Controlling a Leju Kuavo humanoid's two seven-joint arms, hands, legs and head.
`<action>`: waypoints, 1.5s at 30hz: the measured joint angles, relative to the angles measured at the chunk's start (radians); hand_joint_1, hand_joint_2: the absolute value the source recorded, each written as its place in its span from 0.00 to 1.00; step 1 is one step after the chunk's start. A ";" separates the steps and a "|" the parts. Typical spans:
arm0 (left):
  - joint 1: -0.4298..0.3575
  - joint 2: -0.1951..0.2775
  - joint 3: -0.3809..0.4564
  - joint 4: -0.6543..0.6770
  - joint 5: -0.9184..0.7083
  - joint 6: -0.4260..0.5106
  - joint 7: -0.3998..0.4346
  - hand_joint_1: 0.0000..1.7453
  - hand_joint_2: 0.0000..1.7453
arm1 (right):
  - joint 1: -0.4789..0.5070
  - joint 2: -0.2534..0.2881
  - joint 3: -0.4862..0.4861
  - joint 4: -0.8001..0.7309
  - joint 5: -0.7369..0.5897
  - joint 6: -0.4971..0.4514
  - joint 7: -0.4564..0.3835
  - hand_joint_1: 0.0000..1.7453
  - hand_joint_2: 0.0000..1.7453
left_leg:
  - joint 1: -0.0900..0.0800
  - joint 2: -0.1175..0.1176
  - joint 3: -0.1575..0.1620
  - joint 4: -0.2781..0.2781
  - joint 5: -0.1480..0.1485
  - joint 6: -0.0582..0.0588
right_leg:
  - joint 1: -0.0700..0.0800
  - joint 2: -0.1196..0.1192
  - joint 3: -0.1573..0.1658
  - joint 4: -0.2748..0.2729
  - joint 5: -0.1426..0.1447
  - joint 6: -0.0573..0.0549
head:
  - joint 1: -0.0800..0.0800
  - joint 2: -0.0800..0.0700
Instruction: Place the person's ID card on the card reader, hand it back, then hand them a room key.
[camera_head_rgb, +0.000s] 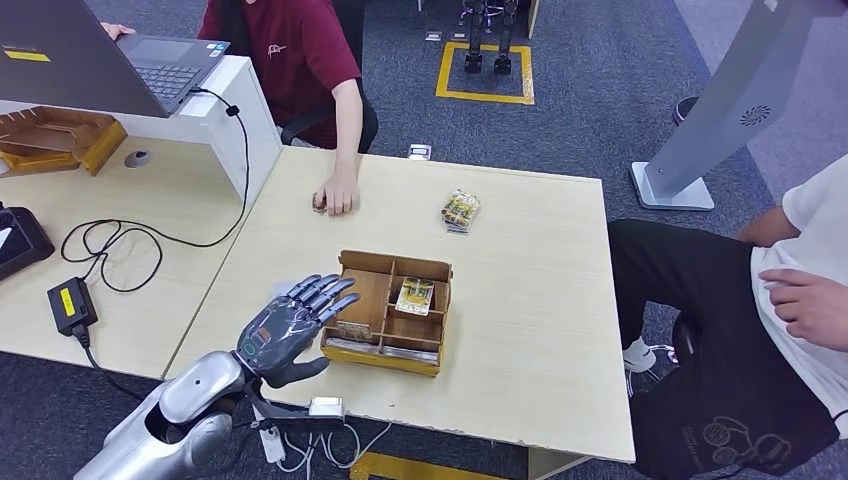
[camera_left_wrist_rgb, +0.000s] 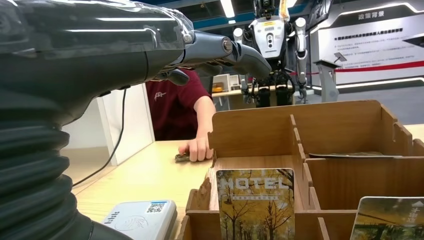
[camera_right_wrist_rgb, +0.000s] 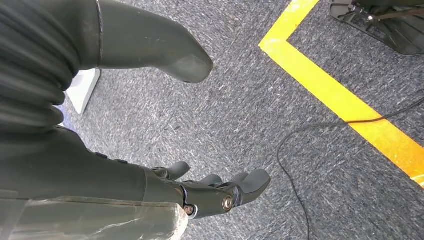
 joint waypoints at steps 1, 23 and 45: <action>-0.003 -0.002 -0.004 0.004 -0.004 0.000 0.006 0.00 1.00 | 0.000 0.000 0.000 0.000 -0.001 0.000 0.000 0.00 1.00 | 0.000 0.000 0.000 0.000 0.000 0.000 | 0.000 0.000 0.000 0.000 0.000 0.000 | 0.000 0.000; -0.035 -0.047 -0.039 0.092 -0.007 -0.003 0.033 0.00 1.00 | -0.003 0.000 0.022 0.000 -0.020 0.000 -0.003 0.00 1.00 | 0.000 0.000 0.000 0.000 0.000 0.000 | 0.000 0.000 0.000 0.000 0.000 0.000 | 0.000 0.000; -0.047 -0.071 -0.042 0.148 -0.002 -0.010 0.062 0.00 1.00 | -0.003 0.000 0.033 0.000 -0.036 0.000 -0.005 0.00 1.00 | 0.000 0.000 0.000 0.000 0.000 0.000 | 0.000 0.000 0.000 0.000 0.000 0.000 | 0.000 0.000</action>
